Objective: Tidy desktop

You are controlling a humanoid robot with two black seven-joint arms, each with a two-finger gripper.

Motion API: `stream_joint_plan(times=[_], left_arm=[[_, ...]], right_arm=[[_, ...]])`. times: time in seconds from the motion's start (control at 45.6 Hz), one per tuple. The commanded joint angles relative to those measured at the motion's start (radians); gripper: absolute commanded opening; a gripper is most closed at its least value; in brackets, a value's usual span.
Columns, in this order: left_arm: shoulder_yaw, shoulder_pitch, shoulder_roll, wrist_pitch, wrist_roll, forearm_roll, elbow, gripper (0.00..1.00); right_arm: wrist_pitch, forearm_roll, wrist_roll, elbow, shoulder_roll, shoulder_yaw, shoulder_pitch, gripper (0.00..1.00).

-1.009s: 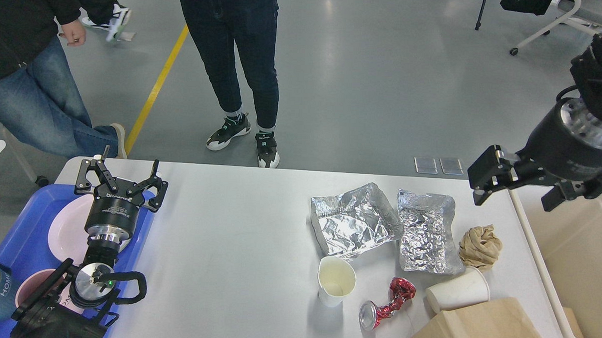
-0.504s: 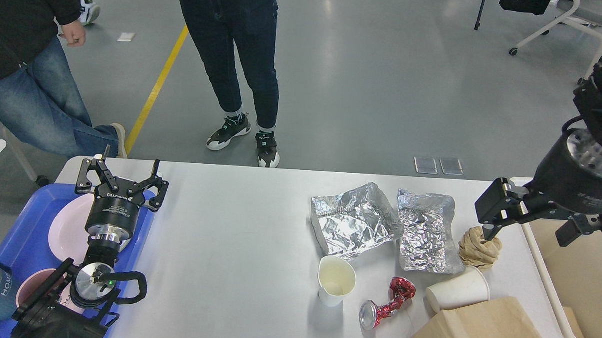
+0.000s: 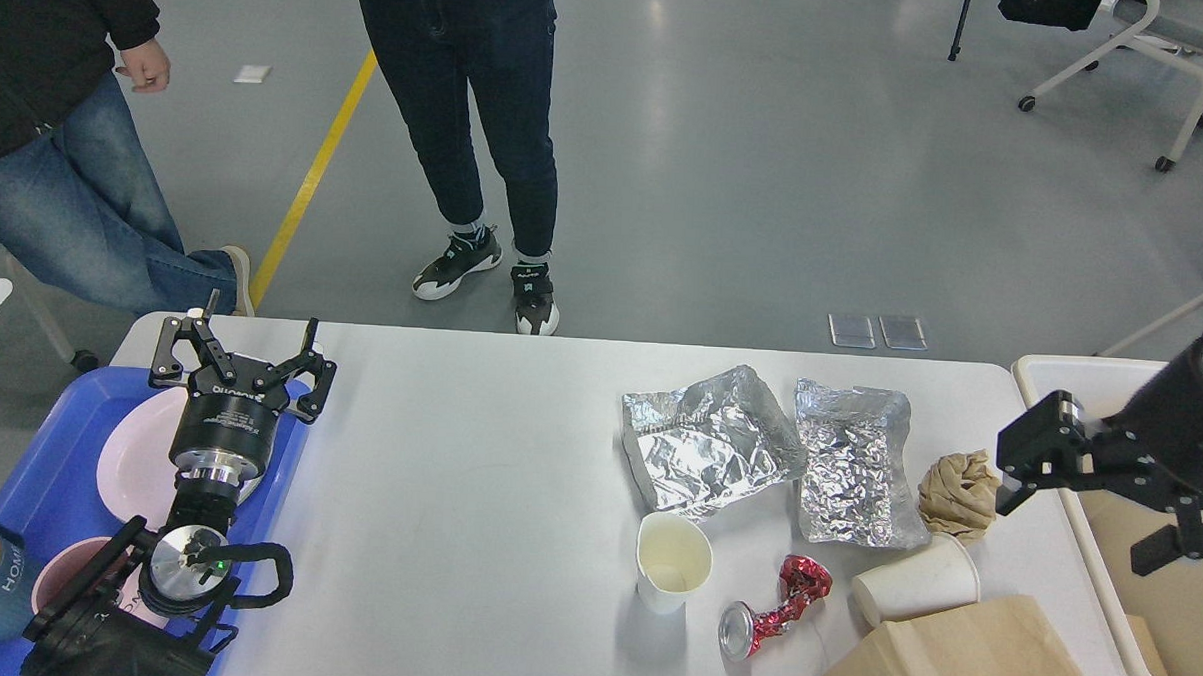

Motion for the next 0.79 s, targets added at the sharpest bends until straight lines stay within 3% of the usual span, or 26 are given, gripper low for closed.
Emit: stream_joint_plan(times=[0.0, 0.219, 0.395, 0.504, 0.767], left_arm=[[0.000, 0.000, 0.000, 0.000, 0.000, 0.000, 0.000, 0.96], [0.000, 0.000, 0.000, 0.000, 0.000, 0.001, 0.000, 0.96], [0.000, 0.000, 0.000, 0.000, 0.000, 0.000, 0.000, 0.96], [0.000, 0.000, 0.000, 0.000, 0.000, 0.000, 0.000, 0.96], [0.000, 0.000, 0.000, 0.000, 0.000, 0.001, 0.000, 0.96]], right_arm=[[-0.039, -0.007, 0.004, -0.004, -0.136, 0.002, -0.123, 1.00], [-0.113, -0.005, 0.045, -0.005, -0.339, 0.015, -0.284, 0.99], [-0.148, -0.005, 0.053, -0.037, -0.465, 0.050, -0.356, 0.98], [-0.243, -0.005, 0.075, -0.054, -0.471, 0.137, -0.492, 0.97], [-0.429, 0.005, 0.075, -0.111, -0.394, 0.420, -0.916, 0.97]])
